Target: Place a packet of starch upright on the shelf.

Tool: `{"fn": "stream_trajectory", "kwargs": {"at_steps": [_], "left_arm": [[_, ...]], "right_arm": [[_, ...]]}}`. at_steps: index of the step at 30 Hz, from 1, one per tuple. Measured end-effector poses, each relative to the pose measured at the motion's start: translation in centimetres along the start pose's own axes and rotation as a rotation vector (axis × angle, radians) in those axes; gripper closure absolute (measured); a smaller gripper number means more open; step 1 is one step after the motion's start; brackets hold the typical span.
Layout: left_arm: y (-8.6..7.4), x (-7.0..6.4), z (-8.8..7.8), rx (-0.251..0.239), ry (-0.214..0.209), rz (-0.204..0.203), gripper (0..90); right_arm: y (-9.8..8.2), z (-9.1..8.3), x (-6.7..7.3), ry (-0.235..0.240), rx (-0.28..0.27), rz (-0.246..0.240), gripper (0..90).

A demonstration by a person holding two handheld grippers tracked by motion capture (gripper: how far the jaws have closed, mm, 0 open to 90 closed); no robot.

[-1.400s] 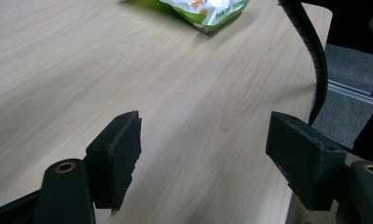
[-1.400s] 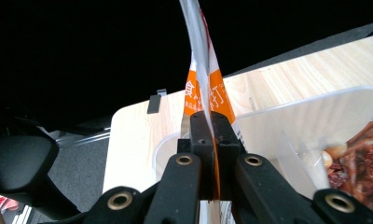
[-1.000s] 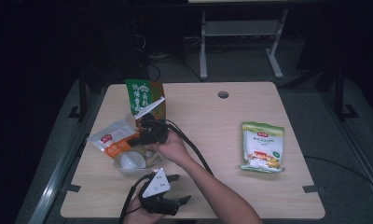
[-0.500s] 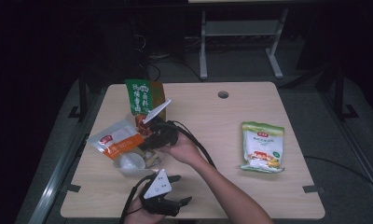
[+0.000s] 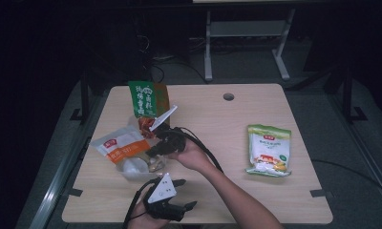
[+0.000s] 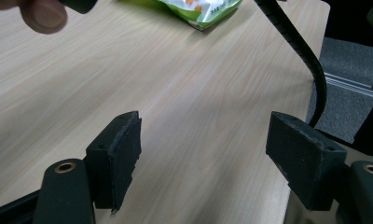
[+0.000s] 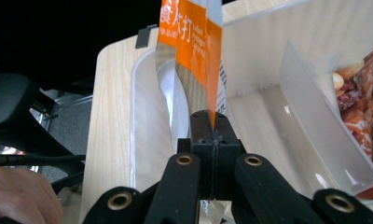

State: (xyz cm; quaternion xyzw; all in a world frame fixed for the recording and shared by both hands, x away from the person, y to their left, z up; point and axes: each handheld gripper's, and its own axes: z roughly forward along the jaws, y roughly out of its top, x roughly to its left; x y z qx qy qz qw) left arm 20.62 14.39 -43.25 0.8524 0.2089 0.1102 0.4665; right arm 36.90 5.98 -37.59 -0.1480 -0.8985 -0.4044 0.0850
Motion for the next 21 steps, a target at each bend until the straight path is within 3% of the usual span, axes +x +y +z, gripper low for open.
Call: {"fn": "stream_trajectory", "kwargs": {"at_steps": [21], "left_arm": [[0.0, -0.3, 0.2, 0.008, -0.008, 0.010, 26.3]], "right_arm": [[-1.5, 1.0, -0.1, -0.008, 0.092, -0.019, 89.8]]}}
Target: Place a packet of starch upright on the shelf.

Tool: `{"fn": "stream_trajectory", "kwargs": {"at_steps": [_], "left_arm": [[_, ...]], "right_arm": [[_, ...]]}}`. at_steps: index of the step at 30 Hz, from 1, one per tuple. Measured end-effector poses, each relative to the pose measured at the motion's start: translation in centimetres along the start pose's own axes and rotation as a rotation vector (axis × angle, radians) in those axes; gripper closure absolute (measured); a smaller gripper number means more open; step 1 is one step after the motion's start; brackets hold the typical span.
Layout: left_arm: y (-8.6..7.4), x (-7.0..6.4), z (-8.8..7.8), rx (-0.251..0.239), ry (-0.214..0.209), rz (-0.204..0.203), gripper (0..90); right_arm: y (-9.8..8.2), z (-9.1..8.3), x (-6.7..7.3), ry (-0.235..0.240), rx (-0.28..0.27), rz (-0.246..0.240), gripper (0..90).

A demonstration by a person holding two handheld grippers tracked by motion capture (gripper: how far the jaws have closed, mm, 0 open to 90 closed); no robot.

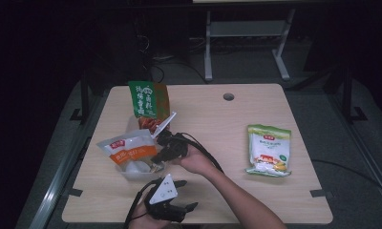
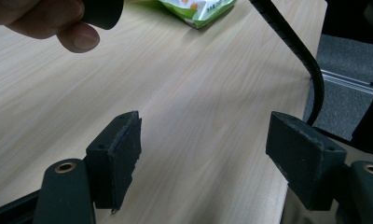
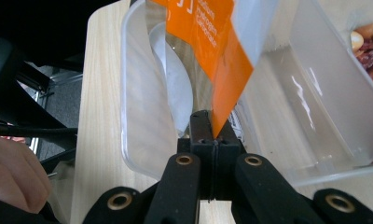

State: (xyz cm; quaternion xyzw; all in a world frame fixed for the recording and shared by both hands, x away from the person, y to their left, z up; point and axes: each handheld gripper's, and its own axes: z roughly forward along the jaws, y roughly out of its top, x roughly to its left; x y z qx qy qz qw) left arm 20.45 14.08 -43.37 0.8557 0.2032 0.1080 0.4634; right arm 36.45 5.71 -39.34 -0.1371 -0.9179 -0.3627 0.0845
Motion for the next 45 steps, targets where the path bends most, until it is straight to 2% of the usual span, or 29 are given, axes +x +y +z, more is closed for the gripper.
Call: {"fn": "stream_trajectory", "kwargs": {"at_steps": [2, 4, 6, 10, 16, 23, 26, 30, 32, 34, 39, 43, 45], "left_arm": [[0.0, -0.1, 0.0, 0.000, -0.002, -0.001, 26.2], [0.0, -0.1, 0.1, 0.001, -0.004, -0.002, 26.3], [0.0, -0.1, 0.1, 0.002, -0.006, -0.001, 26.2], [0.0, -0.1, 0.1, 0.005, -0.008, -0.001, 26.2], [0.0, -0.1, 0.1, 0.006, -0.007, 0.001, 26.2], [0.0, -0.2, 0.2, 0.003, -0.009, 0.004, 26.2], [0.0, -0.2, 0.2, 0.003, -0.009, 0.003, 26.3], [0.0, -0.2, 0.2, 0.003, -0.010, 0.002, 26.3], [0.0, -0.2, 0.2, 0.003, -0.010, 0.001, 26.3], [0.0, -0.2, 0.2, 0.002, -0.009, 0.003, 26.3], [0.0, -0.1, 0.2, 0.003, -0.009, 0.004, 26.3], [0.0, -0.1, 0.3, 0.008, -0.007, 0.006, 26.3], [0.0, -0.1, 0.2, 0.011, -0.007, 0.007, 26.3]], "right_arm": [[0.0, -0.1, 0.0, -0.010, 0.002, -0.010, 84.0], [0.0, 0.0, -0.1, -0.001, 0.009, -0.007, 82.1], [0.0, 0.1, -0.1, 0.007, 0.010, -0.007, 84.0], [0.0, 0.4, 0.1, -0.008, 0.036, -0.021, 89.8], [-0.3, 0.6, -0.1, -0.007, 0.053, -0.007, 90.0], [-0.4, 0.7, -0.1, -0.015, 0.059, -0.021, 89.1], [0.0, 0.3, -0.1, 0.008, 0.025, -0.006, 80.1], [0.7, -0.7, 0.1, 0.014, -0.038, -0.003, 79.0], [0.8, -0.9, 0.2, 0.006, -0.040, -0.013, 86.7], [0.7, -0.7, 0.2, 0.005, -0.022, -0.011, 89.8], [0.0, -0.4, 0.0, 0.019, -0.010, 0.013, 90.0], [-0.4, -0.4, 0.0, 0.012, -0.008, -0.002, 90.0], [-0.3, -0.6, 0.1, 0.003, -0.024, 0.001, 85.4]]}}
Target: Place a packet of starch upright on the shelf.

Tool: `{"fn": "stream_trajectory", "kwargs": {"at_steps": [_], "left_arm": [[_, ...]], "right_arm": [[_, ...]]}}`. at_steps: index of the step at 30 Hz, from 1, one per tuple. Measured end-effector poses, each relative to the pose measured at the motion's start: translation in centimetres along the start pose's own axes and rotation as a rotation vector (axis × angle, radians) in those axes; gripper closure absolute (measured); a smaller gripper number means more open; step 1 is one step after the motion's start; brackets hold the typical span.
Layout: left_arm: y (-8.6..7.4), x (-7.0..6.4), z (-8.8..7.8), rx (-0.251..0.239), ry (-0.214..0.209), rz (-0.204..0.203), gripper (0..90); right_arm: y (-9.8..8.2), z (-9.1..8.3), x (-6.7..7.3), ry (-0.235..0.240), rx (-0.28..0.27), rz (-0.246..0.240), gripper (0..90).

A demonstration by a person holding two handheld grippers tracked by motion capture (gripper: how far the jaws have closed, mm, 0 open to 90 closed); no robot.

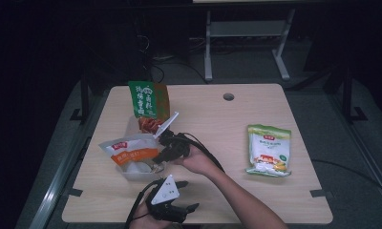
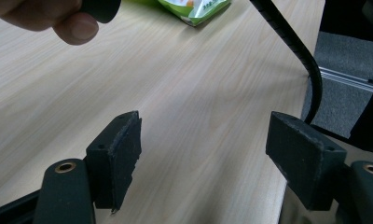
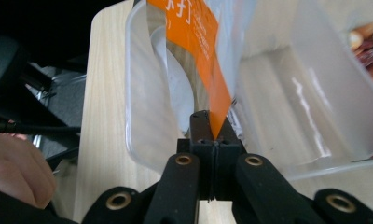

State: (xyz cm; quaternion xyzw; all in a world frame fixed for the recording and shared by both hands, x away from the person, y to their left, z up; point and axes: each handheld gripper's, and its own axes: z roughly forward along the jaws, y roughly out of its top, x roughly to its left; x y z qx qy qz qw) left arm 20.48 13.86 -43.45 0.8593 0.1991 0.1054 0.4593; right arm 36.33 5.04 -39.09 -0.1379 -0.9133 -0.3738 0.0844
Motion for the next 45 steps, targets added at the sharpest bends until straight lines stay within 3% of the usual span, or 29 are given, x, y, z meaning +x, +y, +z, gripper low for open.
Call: {"fn": "stream_trajectory", "kwargs": {"at_steps": [5, 10, 19, 22, 29, 45], "left_arm": [[0.0, 0.2, 0.0, -0.004, 0.001, -0.015, 26.3], [0.1, 0.3, 0.0, -0.008, 0.006, -0.010, 26.3], [0.1, 0.5, 0.0, -0.007, 0.009, -0.018, 26.2], [0.2, 0.5, 0.0, 0.002, 0.009, -0.018, 26.2], [0.4, 0.5, 0.3, -0.005, 0.003, -0.032, 26.3], [1.5, 0.7, 1.4, 0.015, -0.015, -0.033, 25.7]], "right_arm": [[-0.2, -1.5, -0.2, -0.004, -0.049, 0.025, 72.7], [-1.1, -3.7, -0.6, -0.041, -0.095, 0.026, 67.5], [-4.2, -7.5, -1.5, -0.108, -0.123, 0.089, 56.3], [-5.3, -8.5, -1.8, -0.117, -0.138, 0.133, 52.2], [-8.2, -10.5, -2.1, -0.161, -0.144, 0.174, 43.0], [-14.1, -15.8, -2.4, -0.251, -0.202, 0.287, 36.5]]}}
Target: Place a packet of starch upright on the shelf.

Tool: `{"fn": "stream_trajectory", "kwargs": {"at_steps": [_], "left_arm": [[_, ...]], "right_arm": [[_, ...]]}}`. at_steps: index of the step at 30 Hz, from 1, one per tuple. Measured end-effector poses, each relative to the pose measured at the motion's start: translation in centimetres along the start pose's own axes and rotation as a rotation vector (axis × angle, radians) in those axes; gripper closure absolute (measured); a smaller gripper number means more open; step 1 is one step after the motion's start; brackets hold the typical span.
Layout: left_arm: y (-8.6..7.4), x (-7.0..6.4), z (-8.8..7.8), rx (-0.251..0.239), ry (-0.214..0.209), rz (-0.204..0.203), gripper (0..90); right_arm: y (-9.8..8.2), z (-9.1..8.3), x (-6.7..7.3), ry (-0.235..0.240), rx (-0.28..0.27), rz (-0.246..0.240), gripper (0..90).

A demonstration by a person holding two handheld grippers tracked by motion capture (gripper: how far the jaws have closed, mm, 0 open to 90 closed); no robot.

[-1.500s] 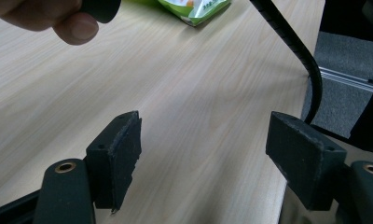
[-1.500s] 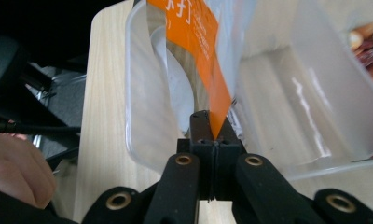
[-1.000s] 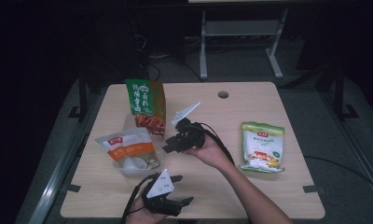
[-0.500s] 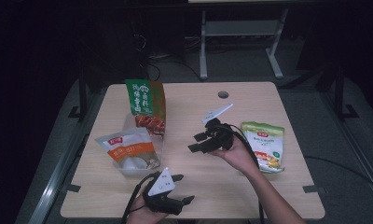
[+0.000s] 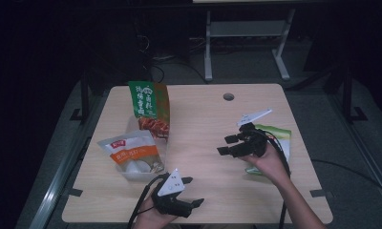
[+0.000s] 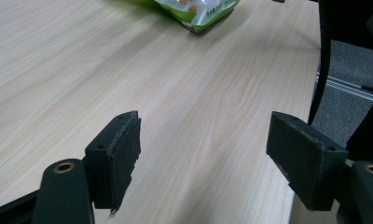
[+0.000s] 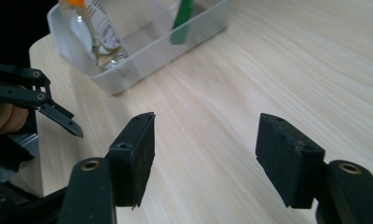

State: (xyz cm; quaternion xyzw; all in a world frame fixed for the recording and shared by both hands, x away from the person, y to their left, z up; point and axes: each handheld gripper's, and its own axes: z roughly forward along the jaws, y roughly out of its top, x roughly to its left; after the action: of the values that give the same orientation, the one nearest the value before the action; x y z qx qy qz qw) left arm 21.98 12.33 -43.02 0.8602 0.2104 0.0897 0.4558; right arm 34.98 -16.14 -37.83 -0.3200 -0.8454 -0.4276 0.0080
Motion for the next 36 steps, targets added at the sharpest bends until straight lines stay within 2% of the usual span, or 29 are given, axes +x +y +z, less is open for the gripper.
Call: {"fn": "stream_trajectory", "kwargs": {"at_steps": [6, 14, 20, 26, 27, 30, 36], "left_arm": [[0.8, 0.3, 0.6, -0.012, -0.002, -0.009, 25.1], [1.5, 0.5, 2.3, 0.002, -0.007, -0.013, 22.9], [2.4, 0.6, 3.8, 0.001, -0.017, -0.014, 22.5], [3.3, 0.6, 4.9, 0.000, -0.023, -0.019, 22.6], [3.5, 0.6, 5.0, 0.001, -0.025, -0.018, 22.6], [4.0, 0.5, 5.4, 0.001, -0.029, -0.010, 22.6], [4.4, 0.6, 6.0, -0.003, -0.036, -0.014, 22.7]], "right_arm": [[-1.7, -1.8, -1.2, -0.054, 0.017, 0.027, 34.5], [-4.7, -4.1, -3.0, -0.105, 0.022, 0.082, 33.2], [-6.9, -5.5, -4.6, -0.156, 0.029, 0.153, 31.8], [-8.8, -6.8, -6.0, -0.227, 0.042, 0.188, 31.8], [-9.1, -6.9, -6.1, -0.234, 0.044, 0.204, 31.7], [-9.7, -7.6, -6.8, -0.270, 0.051, 0.215, 31.8], [-11.1, -9.1, -9.0, -0.343, 0.048, 0.268, 32.1]]}}
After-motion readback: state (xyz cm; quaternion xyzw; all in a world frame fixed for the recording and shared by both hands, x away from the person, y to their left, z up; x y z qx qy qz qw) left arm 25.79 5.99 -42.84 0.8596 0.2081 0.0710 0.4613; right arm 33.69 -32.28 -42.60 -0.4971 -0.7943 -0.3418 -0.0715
